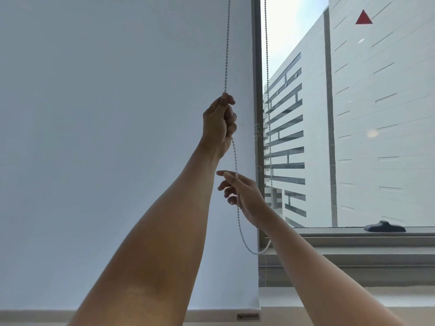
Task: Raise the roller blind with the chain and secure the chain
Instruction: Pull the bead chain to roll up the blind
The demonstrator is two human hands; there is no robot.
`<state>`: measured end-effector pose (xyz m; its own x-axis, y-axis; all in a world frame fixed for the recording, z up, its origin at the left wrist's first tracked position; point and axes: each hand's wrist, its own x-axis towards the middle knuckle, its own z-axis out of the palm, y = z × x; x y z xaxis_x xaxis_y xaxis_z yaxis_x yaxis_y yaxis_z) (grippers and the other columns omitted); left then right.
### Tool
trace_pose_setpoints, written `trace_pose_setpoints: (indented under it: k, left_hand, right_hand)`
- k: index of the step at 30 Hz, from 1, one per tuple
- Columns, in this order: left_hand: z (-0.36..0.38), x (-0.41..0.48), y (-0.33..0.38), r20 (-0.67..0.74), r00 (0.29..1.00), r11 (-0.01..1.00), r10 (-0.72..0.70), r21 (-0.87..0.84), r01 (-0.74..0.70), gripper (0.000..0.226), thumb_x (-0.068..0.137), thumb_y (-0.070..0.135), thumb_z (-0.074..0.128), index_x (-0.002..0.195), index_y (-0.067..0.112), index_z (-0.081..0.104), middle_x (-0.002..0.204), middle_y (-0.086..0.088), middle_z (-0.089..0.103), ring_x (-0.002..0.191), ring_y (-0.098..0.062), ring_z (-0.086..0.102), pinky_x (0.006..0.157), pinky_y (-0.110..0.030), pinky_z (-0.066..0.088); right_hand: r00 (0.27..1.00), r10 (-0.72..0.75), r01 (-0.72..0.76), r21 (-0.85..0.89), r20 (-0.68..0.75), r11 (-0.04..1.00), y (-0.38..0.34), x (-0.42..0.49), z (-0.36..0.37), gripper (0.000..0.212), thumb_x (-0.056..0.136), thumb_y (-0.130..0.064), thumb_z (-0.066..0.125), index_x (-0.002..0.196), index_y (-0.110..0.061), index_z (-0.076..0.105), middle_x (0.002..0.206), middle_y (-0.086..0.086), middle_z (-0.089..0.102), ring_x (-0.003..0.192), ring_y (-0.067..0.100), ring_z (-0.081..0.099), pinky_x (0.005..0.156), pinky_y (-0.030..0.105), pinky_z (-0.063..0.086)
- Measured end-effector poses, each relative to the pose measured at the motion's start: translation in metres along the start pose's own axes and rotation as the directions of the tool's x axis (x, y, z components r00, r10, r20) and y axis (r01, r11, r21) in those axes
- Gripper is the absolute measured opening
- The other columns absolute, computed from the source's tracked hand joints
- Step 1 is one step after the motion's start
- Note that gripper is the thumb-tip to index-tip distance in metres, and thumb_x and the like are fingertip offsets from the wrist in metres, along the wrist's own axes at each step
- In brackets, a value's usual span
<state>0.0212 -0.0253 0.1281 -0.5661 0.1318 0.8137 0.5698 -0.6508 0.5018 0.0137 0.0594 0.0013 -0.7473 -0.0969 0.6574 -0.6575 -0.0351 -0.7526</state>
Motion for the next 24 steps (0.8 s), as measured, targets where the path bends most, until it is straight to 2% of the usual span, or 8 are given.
trace_pose_setpoints:
  k: [2,4,6,8,10,14,19,24]
  left_hand:
    - [-0.003,-0.001,-0.003,0.012,1.0,1.0,0.001,-0.006,-0.001,0.031,0.099,0.019,0.034,0.075,0.011,0.051,0.036,0.01,0.031,0.03,-0.003,0.023,0.03,-0.012,0.017]
    - [-0.008,-0.005,-0.009,0.017,1.0,1.0,-0.002,-0.007,0.002,0.031,0.099,0.019,0.033,0.075,0.011,0.051,0.036,0.011,0.03,0.03,-0.002,0.023,0.029,-0.012,0.018]
    - [-0.016,-0.011,-0.017,0.022,1.0,1.0,-0.011,-0.019,0.012,0.032,0.1,0.018,0.032,0.075,0.011,0.05,0.036,0.011,0.03,0.03,-0.002,0.023,0.029,-0.012,0.021]
    - [-0.024,-0.018,-0.024,0.032,0.999,0.999,-0.022,-0.033,0.023,0.032,0.1,0.018,0.03,0.075,0.01,0.05,0.036,0.01,0.031,0.03,-0.003,0.024,0.029,-0.012,0.023]
    - [-0.03,-0.024,-0.029,0.021,0.999,0.999,-0.031,-0.031,0.032,0.034,0.1,0.019,0.03,0.075,0.011,0.051,0.036,0.01,0.033,0.029,-0.004,0.025,0.03,-0.012,0.025]
    - [-0.03,-0.043,-0.047,-0.023,0.996,0.995,-0.089,-0.056,0.087,0.033,0.099,0.021,0.034,0.073,0.015,0.053,0.04,0.011,0.033,0.031,-0.003,0.025,0.031,-0.011,0.022]
    - [-0.036,-0.073,-0.076,-0.036,0.982,0.98,-0.185,-0.076,0.181,0.032,0.098,0.022,0.035,0.073,0.015,0.054,0.04,0.01,0.036,0.032,-0.004,0.029,0.03,-0.01,0.025]
    - [-0.052,-0.097,-0.096,-0.059,0.969,0.969,-0.241,-0.07,0.237,0.029,0.097,0.023,0.038,0.073,0.014,0.052,0.04,0.011,0.034,0.033,-0.003,0.027,0.03,-0.01,0.023]
  right_hand:
    - [0.999,-0.011,0.011,0.01,0.036,1.0,-0.01,0.008,-0.002,0.022,0.091,-0.034,0.047,0.104,-0.028,0.064,0.091,-0.002,0.067,0.08,0.012,0.061,0.067,0.022,0.045]
    - [0.998,-0.035,0.034,0.018,0.058,0.999,-0.023,0.016,-0.005,0.036,0.083,-0.042,0.049,0.115,-0.026,0.058,0.108,-0.002,0.064,0.099,0.014,0.061,0.078,0.026,0.046]
    - [0.995,-0.06,0.056,0.046,0.074,0.997,-0.038,0.025,-0.007,0.044,0.079,-0.045,0.049,0.12,-0.028,0.054,0.116,-0.004,0.061,0.109,0.014,0.056,0.083,0.029,0.045]
    - [0.995,-0.073,0.067,0.09,0.062,0.994,-0.05,0.032,-0.009,0.041,0.08,-0.049,0.048,0.114,-0.029,0.055,0.116,-0.006,0.06,0.111,0.015,0.054,0.085,0.031,0.046]
    - [0.997,-0.074,0.072,0.108,0.019,0.992,-0.062,0.04,-0.01,0.033,0.086,-0.052,0.045,0.106,-0.03,0.056,0.11,-0.008,0.06,0.108,0.015,0.056,0.081,0.031,0.047]
    - [0.996,-0.057,0.066,0.142,-0.071,0.988,-0.081,0.054,-0.004,0.041,0.093,-0.046,0.039,0.116,-0.015,0.054,0.1,-0.003,0.063,0.092,0.013,0.061,0.075,0.028,0.047]
    - [0.983,-0.105,0.127,0.147,-0.151,0.981,-0.099,0.064,0.007,0.03,0.098,-0.032,0.033,0.105,-0.013,0.056,0.088,-0.001,0.064,0.079,0.013,0.06,0.069,0.027,0.048]
    - [0.971,-0.029,0.076,0.192,-0.239,0.978,-0.101,0.069,0.012,0.026,0.099,-0.025,0.035,0.092,-0.013,0.056,0.075,0.002,0.057,0.065,0.011,0.054,0.056,0.023,0.042]
